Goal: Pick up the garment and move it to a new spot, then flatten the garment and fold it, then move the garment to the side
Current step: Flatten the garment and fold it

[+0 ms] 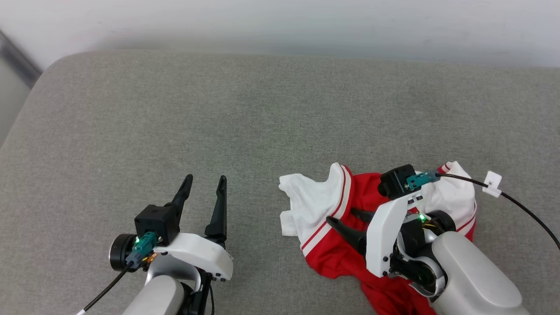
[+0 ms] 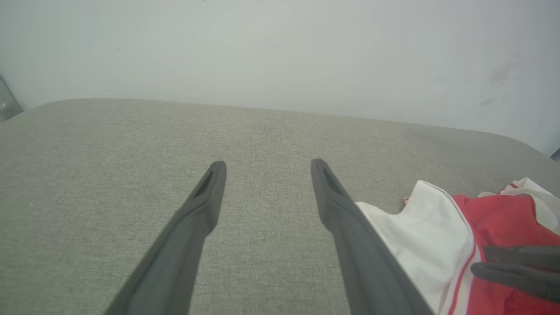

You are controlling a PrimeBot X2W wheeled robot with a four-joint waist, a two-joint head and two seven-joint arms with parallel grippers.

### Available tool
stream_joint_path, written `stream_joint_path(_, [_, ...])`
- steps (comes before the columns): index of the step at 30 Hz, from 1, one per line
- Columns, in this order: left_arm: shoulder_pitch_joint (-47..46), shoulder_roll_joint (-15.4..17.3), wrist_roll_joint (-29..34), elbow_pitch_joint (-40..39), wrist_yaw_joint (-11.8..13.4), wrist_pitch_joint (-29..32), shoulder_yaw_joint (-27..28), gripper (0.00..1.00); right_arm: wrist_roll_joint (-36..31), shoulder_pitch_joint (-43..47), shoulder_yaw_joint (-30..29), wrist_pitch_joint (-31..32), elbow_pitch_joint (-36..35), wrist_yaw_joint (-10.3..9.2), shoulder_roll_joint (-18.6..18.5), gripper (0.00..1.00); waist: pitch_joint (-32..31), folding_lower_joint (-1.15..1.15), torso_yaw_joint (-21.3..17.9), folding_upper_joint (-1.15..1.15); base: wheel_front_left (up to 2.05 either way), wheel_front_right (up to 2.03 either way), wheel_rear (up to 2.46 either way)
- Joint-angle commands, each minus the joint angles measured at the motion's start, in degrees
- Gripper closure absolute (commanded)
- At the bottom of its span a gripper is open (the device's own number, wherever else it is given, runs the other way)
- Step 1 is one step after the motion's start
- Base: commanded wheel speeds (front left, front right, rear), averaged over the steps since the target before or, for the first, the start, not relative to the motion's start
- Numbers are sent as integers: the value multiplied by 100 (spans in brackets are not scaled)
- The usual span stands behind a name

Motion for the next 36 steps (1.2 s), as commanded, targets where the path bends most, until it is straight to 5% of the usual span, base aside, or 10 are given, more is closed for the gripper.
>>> stream_joint_path(1, [33,15,-22,18,18,-28,16,0,-73,14,36,-266,-46,0,2,0,-17,0,-30,0,0,0,0])
stream_joint_path(10, [238,124,-71,-2,119,-19,83,0,-748,369,-476,-2152,-550,-1,-42,0,-311,0,-263,0,0,0,0])
stream_joint_path(16, [351,194,-87,-99,200,24,103,0,-1455,834,-1459,-2436,-728,-1,107,0,-467,0,-374,0,0,0,0])
stream_joint_path(20, [413,230,-90,-185,236,70,93,0,-1874,1168,-2190,-1954,-876,-1,151,0,-520,0,-446,0,0,0,0])
stream_joint_path(24, [414,258,-93,-234,244,103,73,0,-1767,1236,-2538,-818,-973,-1,77,0,-509,0,-484,0,0,0,0])
stream_joint_path(30, [268,238,-66,-267,196,122,11,0,-1575,951,-2449,748,-1174,-1,-158,0,-362,0,-412,0,0,0,0])
stream_joint_path(36, [155,206,-54,-248,174,83,-12,0,-1573,522,-2085,1320,-1048,-1,-293,0,-147,0,-301,0,0,0,0])
